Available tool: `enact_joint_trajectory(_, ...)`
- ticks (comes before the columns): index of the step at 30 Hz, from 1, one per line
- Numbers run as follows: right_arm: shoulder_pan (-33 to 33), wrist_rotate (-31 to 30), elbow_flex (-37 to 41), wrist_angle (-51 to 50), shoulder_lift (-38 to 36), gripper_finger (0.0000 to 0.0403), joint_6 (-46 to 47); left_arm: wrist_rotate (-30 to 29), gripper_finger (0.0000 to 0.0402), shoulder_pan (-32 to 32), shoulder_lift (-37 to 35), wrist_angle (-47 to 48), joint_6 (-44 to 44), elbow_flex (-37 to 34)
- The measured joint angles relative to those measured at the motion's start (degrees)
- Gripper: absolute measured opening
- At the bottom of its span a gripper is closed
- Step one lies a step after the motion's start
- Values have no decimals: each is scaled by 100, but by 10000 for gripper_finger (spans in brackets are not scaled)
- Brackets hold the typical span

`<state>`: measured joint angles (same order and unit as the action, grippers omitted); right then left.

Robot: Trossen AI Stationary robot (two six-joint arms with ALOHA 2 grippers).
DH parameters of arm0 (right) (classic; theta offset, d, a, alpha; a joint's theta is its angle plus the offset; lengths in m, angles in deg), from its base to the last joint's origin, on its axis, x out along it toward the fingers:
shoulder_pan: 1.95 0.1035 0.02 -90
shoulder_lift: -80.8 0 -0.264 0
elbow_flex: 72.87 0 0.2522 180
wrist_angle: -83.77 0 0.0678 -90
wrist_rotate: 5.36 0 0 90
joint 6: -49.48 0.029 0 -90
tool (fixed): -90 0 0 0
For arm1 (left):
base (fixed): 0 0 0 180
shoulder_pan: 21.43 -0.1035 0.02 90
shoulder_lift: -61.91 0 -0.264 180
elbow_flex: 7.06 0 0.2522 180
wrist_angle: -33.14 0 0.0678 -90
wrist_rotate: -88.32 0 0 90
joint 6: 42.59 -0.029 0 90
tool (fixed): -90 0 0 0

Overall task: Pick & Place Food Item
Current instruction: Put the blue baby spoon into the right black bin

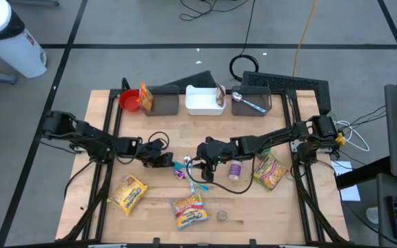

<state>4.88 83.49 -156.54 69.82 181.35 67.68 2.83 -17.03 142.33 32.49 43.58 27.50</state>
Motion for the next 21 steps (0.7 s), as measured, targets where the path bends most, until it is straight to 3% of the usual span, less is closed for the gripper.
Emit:
enact_joint_trajectory(8,2,-2,0,2,0,132,-2,-40,182,0,99,-179,103,0)
enact_joint_trajectory(21,0,-2,0,0,0,132,-2,-517,11,0,107,-176,175,-2)
